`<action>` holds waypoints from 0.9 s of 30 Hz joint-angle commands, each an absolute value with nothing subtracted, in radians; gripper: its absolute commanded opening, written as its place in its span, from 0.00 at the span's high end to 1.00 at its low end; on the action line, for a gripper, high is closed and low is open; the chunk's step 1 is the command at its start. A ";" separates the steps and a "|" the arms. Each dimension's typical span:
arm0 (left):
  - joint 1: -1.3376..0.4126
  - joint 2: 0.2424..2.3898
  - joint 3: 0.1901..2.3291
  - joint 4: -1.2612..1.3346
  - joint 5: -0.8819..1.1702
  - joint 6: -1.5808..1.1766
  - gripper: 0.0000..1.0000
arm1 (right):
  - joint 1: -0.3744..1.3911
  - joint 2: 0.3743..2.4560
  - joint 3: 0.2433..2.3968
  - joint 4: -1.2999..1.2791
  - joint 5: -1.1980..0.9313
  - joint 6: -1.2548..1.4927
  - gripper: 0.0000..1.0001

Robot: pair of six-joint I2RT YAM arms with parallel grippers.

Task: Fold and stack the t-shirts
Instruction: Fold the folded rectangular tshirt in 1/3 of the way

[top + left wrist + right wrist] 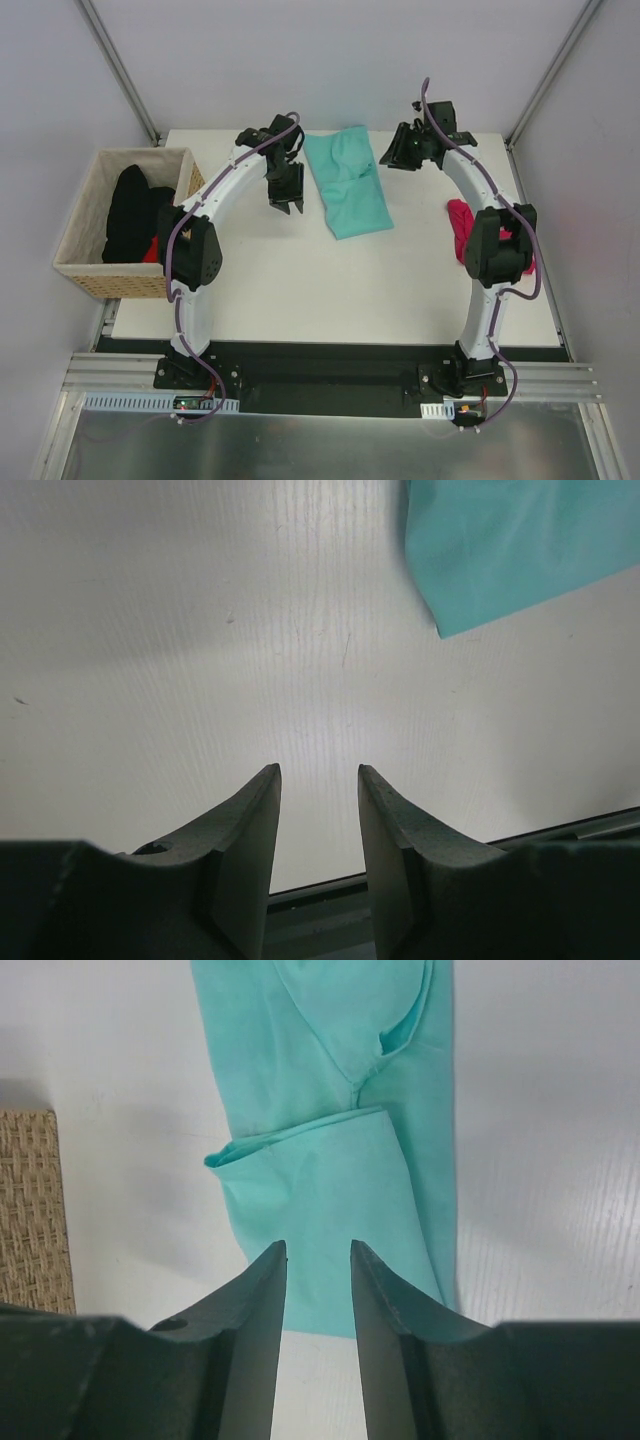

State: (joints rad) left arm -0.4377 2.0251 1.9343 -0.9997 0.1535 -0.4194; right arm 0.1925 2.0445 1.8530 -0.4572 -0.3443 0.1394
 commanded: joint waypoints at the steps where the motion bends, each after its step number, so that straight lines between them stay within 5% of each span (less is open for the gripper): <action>1: -0.442 1.973 1.976 -1.000 0.167 -0.439 0.64 | 0.196 2.003 1.798 -0.518 -0.286 0.103 0.65; 27: -0.453 1.970 1.974 -0.992 0.163 -0.480 0.64 | 0.195 2.013 1.503 -0.540 -0.247 0.129 0.64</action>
State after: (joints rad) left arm -0.4397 2.0251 1.9556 -0.9852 0.1551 -0.4603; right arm 0.1925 2.0430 1.4982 -0.5640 -0.2432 0.1192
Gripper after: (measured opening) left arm 0.367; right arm 0.367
